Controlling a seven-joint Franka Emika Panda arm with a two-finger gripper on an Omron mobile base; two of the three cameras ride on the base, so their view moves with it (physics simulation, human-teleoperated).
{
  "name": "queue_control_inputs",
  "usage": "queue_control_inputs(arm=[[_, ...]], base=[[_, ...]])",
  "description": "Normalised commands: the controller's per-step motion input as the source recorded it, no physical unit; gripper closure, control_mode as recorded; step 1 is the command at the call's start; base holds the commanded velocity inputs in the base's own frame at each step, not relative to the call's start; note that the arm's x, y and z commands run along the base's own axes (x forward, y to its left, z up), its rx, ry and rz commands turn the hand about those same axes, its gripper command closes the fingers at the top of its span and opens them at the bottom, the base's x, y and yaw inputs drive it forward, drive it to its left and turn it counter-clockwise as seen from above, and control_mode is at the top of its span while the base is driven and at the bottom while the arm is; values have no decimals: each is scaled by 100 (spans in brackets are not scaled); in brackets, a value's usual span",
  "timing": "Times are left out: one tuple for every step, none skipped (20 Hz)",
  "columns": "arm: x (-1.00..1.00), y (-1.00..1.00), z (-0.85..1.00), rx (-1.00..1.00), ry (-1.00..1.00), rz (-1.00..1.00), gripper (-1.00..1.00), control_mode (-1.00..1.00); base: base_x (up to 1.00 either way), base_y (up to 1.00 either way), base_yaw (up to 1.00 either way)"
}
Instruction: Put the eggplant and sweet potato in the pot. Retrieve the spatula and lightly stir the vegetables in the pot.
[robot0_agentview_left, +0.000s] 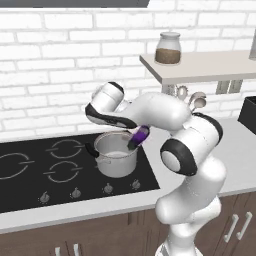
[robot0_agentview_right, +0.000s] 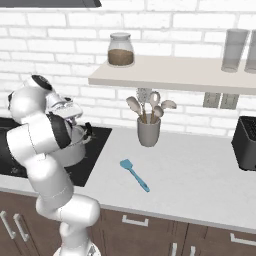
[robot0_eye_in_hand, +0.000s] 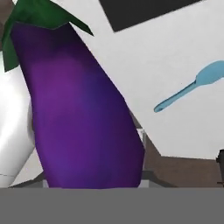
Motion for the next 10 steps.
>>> queue_control_inputs(arm=[[11, 46, -56, -18, 0, -3, 100, -100], [18, 28, -54, -17, 0, -5, 100, -100], [29, 11, -56, -15, 1, -7, 100, -100], [39, 0, -58, -14, 0, -7, 100, -100], [38, 0, -54, -14, 0, -8, 100, -100], [44, 0, -52, -13, 0, -8, 100, -100], [53, 0, -46, -14, 0, -8, 100, -100], [46, 0, -39, -15, 0, -8, 100, -100], [39, 0, -39, -16, 0, -7, 100, -100], [40, 1, -34, -17, 0, -5, 100, -100]], base=[[0, 0, 0], [0, 0, 0], [0, 0, 0], [0, 0, 0], [0, 0, 0], [0, 0, 0], [0, 0, 0], [0, 0, 0], [0, 0, 0], [0, 0, 0]])
